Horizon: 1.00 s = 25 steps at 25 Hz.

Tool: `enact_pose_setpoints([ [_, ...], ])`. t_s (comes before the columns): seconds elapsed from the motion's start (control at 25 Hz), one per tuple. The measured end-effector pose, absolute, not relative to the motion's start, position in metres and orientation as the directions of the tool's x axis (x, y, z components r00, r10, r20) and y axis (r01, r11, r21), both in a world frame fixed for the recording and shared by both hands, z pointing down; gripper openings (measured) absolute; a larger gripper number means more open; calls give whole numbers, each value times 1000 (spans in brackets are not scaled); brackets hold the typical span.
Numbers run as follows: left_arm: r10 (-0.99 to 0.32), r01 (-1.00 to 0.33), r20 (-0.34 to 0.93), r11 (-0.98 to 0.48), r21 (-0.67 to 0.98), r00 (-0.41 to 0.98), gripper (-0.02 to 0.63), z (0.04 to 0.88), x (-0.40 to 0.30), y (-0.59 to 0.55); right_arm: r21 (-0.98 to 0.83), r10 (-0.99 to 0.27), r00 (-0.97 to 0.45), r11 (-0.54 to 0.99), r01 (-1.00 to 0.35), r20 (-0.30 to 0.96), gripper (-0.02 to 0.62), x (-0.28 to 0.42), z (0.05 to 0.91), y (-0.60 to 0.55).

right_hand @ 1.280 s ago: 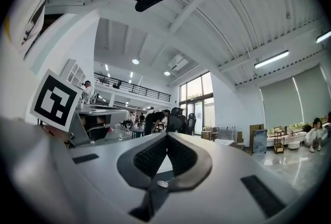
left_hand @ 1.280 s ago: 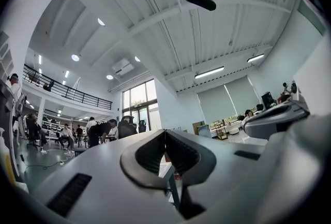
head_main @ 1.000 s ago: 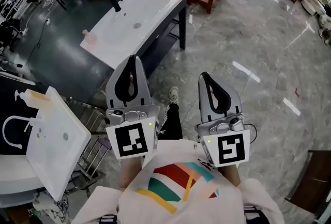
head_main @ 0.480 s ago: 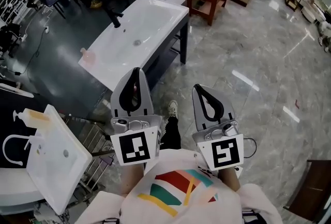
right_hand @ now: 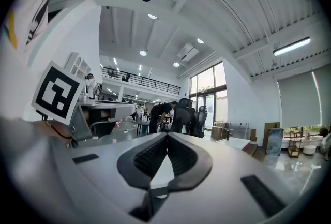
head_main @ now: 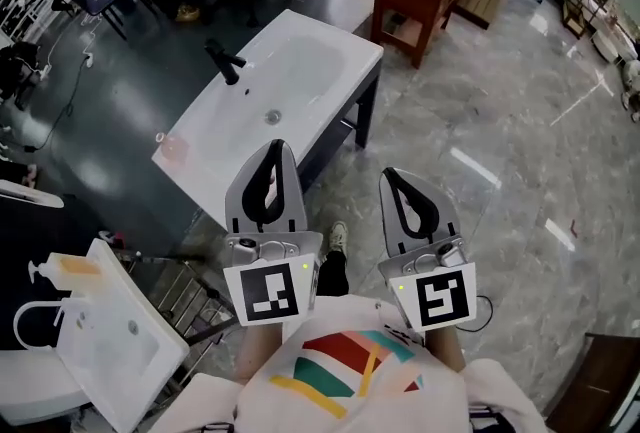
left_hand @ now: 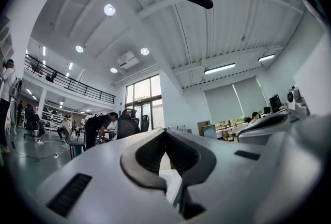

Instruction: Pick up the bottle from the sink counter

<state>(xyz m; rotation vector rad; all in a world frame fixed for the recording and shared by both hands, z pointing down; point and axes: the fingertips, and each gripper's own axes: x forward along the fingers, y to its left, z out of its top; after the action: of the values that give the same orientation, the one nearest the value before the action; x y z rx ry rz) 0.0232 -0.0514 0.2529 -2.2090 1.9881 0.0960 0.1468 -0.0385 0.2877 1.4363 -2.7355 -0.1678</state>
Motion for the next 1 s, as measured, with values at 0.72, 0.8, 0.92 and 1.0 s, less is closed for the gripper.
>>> enact_pose_setpoints([
  [0.72,-992,-996,-129,11,-89,1,18,274,-57,-238,343,-730,-675,665,-664,107,12,48,303,-235],
  [0.8,-992,-996,-126,22,-82,-11,18,274,-63,-248,339,-717,-688,678,-652,110,12,41,305,-247],
  [0.92,-993,-995,-118,32,-90,-21,18,275,-69,-261,283,-702,-709,696,-661,70,12,33,301,-261],
  [1.0,-993,-996,-116,39,-85,-29,18,275,-68,-269,223,-681,-731,719,-658,41,14,31,296,-267],
])
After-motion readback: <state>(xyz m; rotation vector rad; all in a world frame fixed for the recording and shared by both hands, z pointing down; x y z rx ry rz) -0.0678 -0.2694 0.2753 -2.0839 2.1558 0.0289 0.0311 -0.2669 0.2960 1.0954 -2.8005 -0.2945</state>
